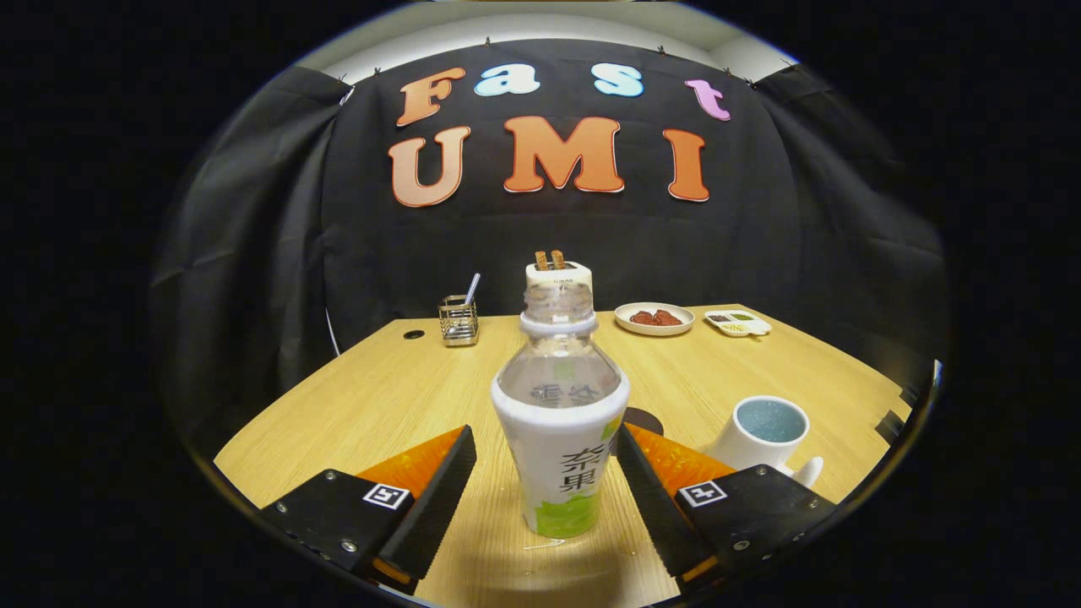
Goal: Take the bottle from table, then pour the juice into the cup, finally place the bottle on the coaster
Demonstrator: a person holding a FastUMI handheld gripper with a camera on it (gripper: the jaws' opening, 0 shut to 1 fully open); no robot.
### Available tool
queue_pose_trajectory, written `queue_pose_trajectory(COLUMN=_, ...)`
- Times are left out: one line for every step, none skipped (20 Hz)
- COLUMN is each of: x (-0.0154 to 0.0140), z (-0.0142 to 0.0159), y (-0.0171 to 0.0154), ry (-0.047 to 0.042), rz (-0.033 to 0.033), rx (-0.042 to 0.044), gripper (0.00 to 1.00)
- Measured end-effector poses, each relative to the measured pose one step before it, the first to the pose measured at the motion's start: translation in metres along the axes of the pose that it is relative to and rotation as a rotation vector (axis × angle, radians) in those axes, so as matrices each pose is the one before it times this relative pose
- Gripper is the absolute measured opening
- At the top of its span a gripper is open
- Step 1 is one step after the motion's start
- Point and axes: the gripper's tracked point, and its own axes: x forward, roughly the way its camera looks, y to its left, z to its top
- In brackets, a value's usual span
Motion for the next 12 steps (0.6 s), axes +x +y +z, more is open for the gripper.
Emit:
queue_pose_trajectory(x=0.00256, z=-0.00409, y=-0.00269, ry=0.00461, rz=-0.01189, rx=0.00217, gripper=1.0)
queue_pose_trajectory(x=0.00244, z=-0.00416, y=-0.00345, ry=0.00322, rz=-0.01129, rx=0.00045, gripper=0.99)
queue_pose_trajectory(x=0.00272, z=-0.00439, y=-0.00077, ry=0.00432, rz=-0.00466, rx=-0.0028, gripper=0.94)
queue_pose_trajectory(x=0.00307, z=-0.0053, y=0.00149, ry=0.00783, rz=0.00251, rx=-0.01067, gripper=0.82)
queue_pose_trajectory(x=-0.01244, z=0.00536, y=0.00151, ry=-0.02152, rz=0.00033, rx=0.00483, gripper=0.73)
queue_pose_trajectory(x=0.01058, z=-0.00376, y=-0.0025, ry=0.0134, rz=0.00185, rx=0.00987, gripper=0.6)
queue_pose_trajectory(x=-0.00038, z=0.00453, y=-0.00212, ry=-0.00286, rz=-0.00163, rx=0.00741, gripper=0.57)
queue_pose_trajectory(x=0.0005, z=-0.00126, y=0.00009, ry=0.00902, rz=0.00119, rx=0.00996, gripper=0.57)
queue_pose_trajectory(x=-0.00007, z=0.00056, y=0.00083, ry=0.00564, rz=0.0034, rx=0.01419, gripper=0.57)
queue_pose_trajectory(x=-0.00127, z=0.00225, y=0.0014, ry=-0.00178, rz=0.00725, rx=0.01587, gripper=0.57)
queue_pose_trajectory(x=-0.00202, z=0.00382, y=0.00081, ry=-0.00544, rz=0.00954, rx=0.02199, gripper=0.56)
queue_pose_trajectory(x=-0.00155, z=0.00418, y=0.00191, ry=-0.00294, rz=0.01354, rx=0.0308, gripper=0.57)
